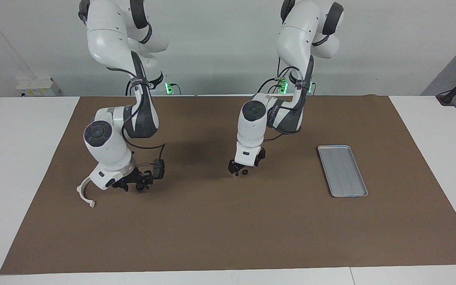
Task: Pick bearing gear from pile to tray
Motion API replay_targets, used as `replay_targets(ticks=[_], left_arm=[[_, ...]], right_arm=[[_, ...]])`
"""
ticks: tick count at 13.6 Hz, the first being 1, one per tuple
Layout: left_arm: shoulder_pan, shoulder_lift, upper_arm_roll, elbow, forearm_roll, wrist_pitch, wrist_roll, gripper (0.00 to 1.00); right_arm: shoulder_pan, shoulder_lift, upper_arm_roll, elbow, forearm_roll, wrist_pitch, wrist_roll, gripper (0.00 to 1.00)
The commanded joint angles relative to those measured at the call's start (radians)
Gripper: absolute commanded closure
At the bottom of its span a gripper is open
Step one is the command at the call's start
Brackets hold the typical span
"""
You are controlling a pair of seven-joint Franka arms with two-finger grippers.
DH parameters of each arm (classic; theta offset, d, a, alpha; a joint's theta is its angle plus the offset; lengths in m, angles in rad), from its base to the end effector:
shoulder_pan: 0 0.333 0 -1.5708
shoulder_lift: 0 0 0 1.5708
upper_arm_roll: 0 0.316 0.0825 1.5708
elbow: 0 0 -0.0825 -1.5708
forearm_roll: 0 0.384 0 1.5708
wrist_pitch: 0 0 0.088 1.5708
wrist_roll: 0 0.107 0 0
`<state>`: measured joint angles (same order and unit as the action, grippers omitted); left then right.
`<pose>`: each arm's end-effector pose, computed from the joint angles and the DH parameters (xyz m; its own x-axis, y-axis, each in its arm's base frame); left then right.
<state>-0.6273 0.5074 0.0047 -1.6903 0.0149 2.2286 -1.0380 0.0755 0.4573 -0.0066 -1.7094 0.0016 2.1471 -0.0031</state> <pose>0.5495 -0.3943 0.3064 0.9183 0.3949 0.0280 0.3945 -0.9187 0.0193 0.6619 0.0462 0.3242 0.9972 0.0717 -0.0196 0.0717 -0.9974 0.0015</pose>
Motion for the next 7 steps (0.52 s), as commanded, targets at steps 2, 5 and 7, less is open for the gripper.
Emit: replay_targets(ticks=[2,5,7], left_arm=[[-0.014,0.01,0.011,0.003,0.025,0.013,-0.027,0.09],[-0.014,0.017,0.011,0.003,0.025,0.013,-0.028,0.19],[-0.014,0.017,0.011,0.003,0.025,0.013,-0.027,0.28]], right_arm=[[-0.003,-0.046,0.005,-0.07,0.014,0.034,-0.023,0.22],[-0.003,-0.045,0.005,-0.095,0.014,0.056,-0.023,0.22],[-0.003,-0.045,0.004,-0.098,0.014,0.056,-0.025,0.22]])
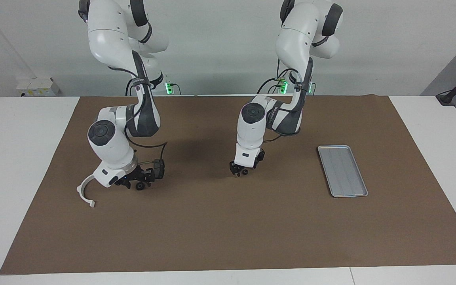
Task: Pick bearing gear from pile to tray
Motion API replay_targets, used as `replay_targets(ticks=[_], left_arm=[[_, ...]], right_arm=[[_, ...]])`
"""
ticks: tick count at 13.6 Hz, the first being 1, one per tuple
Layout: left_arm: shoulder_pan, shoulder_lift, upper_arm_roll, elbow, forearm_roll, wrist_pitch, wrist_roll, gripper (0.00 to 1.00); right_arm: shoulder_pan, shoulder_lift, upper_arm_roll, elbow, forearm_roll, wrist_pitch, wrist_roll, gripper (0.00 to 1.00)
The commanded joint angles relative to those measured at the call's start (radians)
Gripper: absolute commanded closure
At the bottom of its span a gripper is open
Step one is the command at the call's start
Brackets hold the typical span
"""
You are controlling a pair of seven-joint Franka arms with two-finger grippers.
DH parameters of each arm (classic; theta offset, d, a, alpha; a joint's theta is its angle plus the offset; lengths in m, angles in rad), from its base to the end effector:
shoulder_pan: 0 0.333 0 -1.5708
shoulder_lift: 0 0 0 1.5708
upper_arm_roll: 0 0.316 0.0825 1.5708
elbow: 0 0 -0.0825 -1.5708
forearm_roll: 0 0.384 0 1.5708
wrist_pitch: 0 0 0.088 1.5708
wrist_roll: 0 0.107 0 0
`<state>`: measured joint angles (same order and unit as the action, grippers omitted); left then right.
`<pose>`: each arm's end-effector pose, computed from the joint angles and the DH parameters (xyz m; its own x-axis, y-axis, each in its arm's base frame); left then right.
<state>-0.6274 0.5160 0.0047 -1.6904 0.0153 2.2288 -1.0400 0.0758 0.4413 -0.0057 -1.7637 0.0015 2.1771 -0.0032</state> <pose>0.5492 -0.3942 0.3006 0.9178 0.3963 0.0239 0.3961 -0.9181 0.0118 0.6511 0.0461 0.3130 0.9970 0.0728 -0.0279 0.0729 -0.9973 0.0011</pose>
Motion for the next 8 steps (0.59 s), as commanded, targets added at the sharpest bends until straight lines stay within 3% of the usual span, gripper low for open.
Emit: replay_targets(ticks=[1,3,8], left_arm=[[-0.014,0.009,0.011,0.003,0.025,0.012,-0.025,0.35],[-0.014,0.009,0.011,0.003,0.026,0.012,-0.025,0.48],[-0.012,0.009,0.011,-0.003,0.026,0.02,-0.026,0.49]], right_arm=[[-0.004,-0.029,0.004,-0.043,0.014,0.026,-0.024,0.22],[-0.005,-0.027,0.004,-0.049,0.014,0.027,-0.029,0.22],[-0.007,-0.018,0.003,-0.051,0.014,0.029,-0.04,0.22]])
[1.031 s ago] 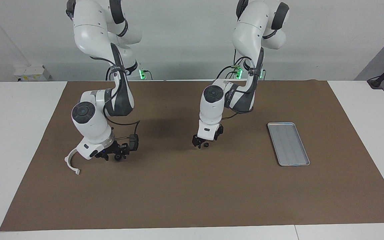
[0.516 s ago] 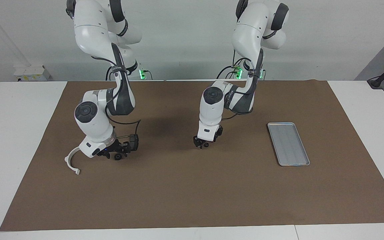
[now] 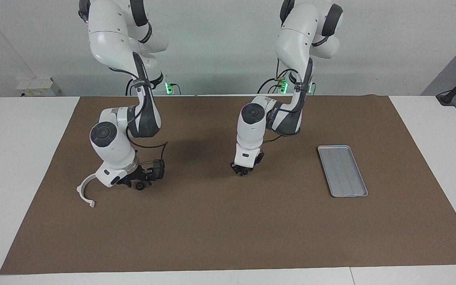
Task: Pick bearing gear from pile to tray
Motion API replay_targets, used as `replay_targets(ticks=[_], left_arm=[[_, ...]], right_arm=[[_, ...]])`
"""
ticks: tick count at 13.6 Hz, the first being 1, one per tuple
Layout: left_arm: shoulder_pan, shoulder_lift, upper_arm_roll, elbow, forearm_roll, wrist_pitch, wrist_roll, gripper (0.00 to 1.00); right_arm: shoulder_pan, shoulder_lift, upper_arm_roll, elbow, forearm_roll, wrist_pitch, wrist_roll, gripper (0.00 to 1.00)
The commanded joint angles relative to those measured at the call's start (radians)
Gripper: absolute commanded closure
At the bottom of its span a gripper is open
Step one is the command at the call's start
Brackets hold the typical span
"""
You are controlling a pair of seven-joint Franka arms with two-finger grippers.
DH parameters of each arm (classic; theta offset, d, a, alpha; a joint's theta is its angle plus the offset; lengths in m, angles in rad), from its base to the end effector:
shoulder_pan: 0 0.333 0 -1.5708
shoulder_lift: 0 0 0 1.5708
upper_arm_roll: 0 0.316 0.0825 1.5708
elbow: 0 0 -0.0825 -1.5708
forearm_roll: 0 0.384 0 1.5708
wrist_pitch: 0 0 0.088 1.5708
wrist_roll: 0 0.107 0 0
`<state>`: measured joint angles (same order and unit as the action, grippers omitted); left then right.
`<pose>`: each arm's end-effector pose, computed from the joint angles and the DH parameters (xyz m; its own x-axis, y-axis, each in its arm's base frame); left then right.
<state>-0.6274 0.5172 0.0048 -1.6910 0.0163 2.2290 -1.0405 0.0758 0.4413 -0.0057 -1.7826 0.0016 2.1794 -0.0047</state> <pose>0.5491 -0.3940 0.2995 0.9178 0.3962 0.0238 0.3961 -0.9182 0.0100 0.6462 0.0457 0.3049 0.9963 0.0742 -0.0445 0.0743 -0.9972 0.0009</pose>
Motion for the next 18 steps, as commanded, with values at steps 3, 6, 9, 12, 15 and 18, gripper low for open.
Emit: replay_targets(ticks=[3,6,9,12,15,18], left_arm=[[-0.012,0.007,0.012,-0.004,0.025,0.02,-0.024,0.49],[-0.012,0.007,0.012,-0.004,0.027,0.021,-0.024,0.51],[-0.012,0.007,0.012,-0.007,0.025,0.021,-0.026,0.69],[-0.014,0.006,0.014,-0.001,0.025,-0.026,-0.026,0.98],[-0.003,-0.014,0.021,0.014,0.037,-0.09,-0.023,1.0],[0.053,-0.083,0.021,0.008,0.037,-0.133,0.003,1.0]], right_arm=[[-0.013,-0.016,0.003,-0.058,0.014,0.068,-0.054,0.22],[-0.016,-0.016,0.004,-0.064,0.014,0.071,-0.066,0.22],[-0.014,-0.015,0.004,-0.067,0.014,0.074,-0.066,0.22],[-0.014,-0.015,0.003,-0.078,0.014,0.077,-0.066,0.23],[-0.014,-0.013,0.004,-0.092,0.014,0.103,-0.066,0.26],[-0.014,-0.013,0.004,-0.092,0.014,0.103,-0.064,0.43]])
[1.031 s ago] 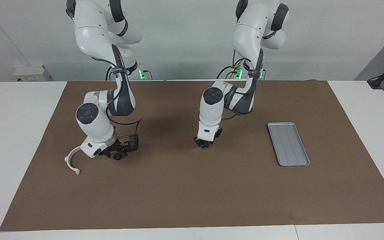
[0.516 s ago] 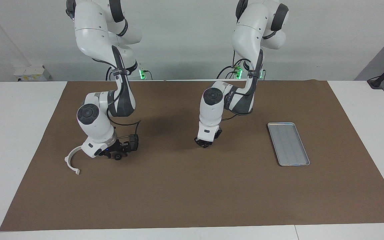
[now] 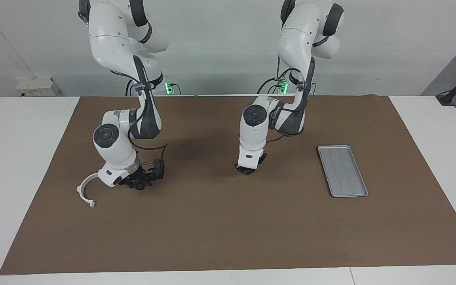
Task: Pick bearing gear from pile to tray
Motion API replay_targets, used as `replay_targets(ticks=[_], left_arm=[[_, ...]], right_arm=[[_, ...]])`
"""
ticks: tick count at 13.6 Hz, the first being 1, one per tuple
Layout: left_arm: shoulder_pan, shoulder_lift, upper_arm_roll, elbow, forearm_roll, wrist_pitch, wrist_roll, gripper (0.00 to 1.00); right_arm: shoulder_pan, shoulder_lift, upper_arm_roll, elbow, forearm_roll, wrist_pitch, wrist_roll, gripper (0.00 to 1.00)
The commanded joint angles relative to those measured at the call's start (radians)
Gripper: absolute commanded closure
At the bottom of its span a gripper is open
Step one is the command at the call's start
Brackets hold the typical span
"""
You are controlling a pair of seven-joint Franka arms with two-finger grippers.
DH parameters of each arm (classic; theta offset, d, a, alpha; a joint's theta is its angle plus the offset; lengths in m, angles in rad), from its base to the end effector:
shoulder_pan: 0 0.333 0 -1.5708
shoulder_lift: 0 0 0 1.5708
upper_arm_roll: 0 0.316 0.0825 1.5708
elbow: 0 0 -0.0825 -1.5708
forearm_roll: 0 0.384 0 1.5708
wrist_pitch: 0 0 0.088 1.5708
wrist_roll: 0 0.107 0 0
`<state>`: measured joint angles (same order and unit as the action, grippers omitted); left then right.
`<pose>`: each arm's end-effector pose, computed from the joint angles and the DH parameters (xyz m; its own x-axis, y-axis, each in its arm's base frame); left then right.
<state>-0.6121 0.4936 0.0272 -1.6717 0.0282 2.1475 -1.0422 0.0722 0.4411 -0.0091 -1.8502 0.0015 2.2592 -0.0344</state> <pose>0.5605 -0.3721 0.3170 0.9053 0.4242 0.0222 0.4247 -0.9047 -0.0338 0.6357 0.0406 0.2824 0.9948 0.0971 -0.0322 0.0972 -0.9953 0.0016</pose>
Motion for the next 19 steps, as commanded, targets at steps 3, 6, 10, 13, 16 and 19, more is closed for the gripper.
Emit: replay_targets(ticks=[3,6,10,13,16,19], left_arm=[[0.125,-0.133,-0.001,-0.049,0.025,-0.101,0.153,1.0],[0.248,-0.272,-0.003,-0.184,0.025,-0.129,0.391,1.0],[0.371,-0.308,-0.003,-0.249,0.024,-0.11,0.606,1.0],[0.443,-0.34,-0.003,-0.34,0.024,-0.051,0.729,1.0],[0.512,-0.356,-0.004,-0.413,0.024,0.049,0.822,1.0],[0.544,-0.356,-0.004,-0.44,0.022,0.107,0.852,1.0]], right_arm=[[-0.005,-0.013,0.006,-0.02,0.014,0.023,-0.032,0.89],[0.0,-0.028,0.006,0.025,0.008,-0.016,-0.032,1.0],[0.072,-0.061,0.011,0.165,0.014,-0.168,0.055,1.0],[0.2,-0.067,0.049,0.23,0.02,-0.234,0.325,1.0],[0.334,-0.079,0.106,0.226,0.02,-0.251,0.41,1.0],[0.48,-0.058,0.106,0.224,0.006,-0.195,0.586,1.0]])
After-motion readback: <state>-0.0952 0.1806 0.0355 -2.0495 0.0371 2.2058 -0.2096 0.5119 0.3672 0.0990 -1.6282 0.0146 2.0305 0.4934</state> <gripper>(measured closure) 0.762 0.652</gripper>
